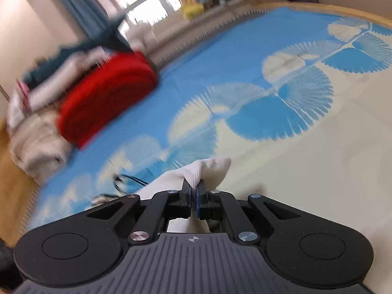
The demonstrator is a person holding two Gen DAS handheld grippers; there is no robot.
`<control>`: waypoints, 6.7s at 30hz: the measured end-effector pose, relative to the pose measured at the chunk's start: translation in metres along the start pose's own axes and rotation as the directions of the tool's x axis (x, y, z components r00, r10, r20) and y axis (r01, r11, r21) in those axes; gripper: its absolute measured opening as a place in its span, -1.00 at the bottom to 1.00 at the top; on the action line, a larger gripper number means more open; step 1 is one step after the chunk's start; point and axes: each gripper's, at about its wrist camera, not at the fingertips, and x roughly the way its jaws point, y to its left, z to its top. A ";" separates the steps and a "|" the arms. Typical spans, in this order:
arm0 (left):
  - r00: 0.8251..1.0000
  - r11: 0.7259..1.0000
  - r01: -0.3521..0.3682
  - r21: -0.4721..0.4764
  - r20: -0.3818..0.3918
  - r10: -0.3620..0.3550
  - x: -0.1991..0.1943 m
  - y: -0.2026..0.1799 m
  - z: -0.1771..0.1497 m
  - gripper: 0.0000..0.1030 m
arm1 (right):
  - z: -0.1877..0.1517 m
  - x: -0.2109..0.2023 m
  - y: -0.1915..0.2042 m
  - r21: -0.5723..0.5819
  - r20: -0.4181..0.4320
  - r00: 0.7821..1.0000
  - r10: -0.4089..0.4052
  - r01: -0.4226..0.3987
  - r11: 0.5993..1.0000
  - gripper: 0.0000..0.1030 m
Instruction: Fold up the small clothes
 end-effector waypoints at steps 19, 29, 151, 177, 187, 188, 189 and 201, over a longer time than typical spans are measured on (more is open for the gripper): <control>0.951 0.917 0.158 0.366 -0.305 -0.043 -0.038 -0.032 -0.050 -0.08 | -0.001 -0.011 0.010 -0.048 0.031 0.996 -0.082 0.084 0.995 -0.80; 0.885 0.809 0.073 0.584 -0.412 0.217 -0.012 -0.056 -0.101 0.32 | -0.069 -0.003 0.022 -0.448 -0.310 0.917 -0.250 0.091 0.890 -0.01; 0.928 0.890 -0.362 0.276 0.197 0.316 -0.202 -0.074 -0.177 0.80 | -0.157 -0.173 0.117 -0.492 0.046 0.999 0.006 0.018 0.870 0.69; 0.932 0.900 -0.351 0.258 0.189 0.309 -0.201 -0.069 -0.173 0.80 | -0.156 -0.170 0.117 -0.491 0.043 0.999 -0.002 0.023 0.871 0.69; 0.932 0.901 -0.351 0.256 0.189 0.309 -0.201 -0.070 -0.173 0.80 | -0.156 -0.170 0.116 -0.492 0.043 0.999 -0.001 0.022 0.870 0.69; 0.932 0.901 -0.350 0.257 0.189 0.309 -0.201 -0.070 -0.173 0.80 | -0.156 -0.170 0.116 -0.491 0.042 0.999 -0.001 0.022 0.871 0.69; 0.932 0.900 -0.350 0.258 0.189 0.309 -0.201 -0.070 -0.173 0.80 | -0.156 -0.170 0.117 -0.492 0.043 0.999 -0.002 0.023 0.870 0.69; 0.932 0.901 -0.350 0.257 0.189 0.308 -0.201 -0.070 -0.173 0.80 | -0.156 -0.171 0.116 -0.492 0.042 0.999 -0.002 0.022 0.870 0.69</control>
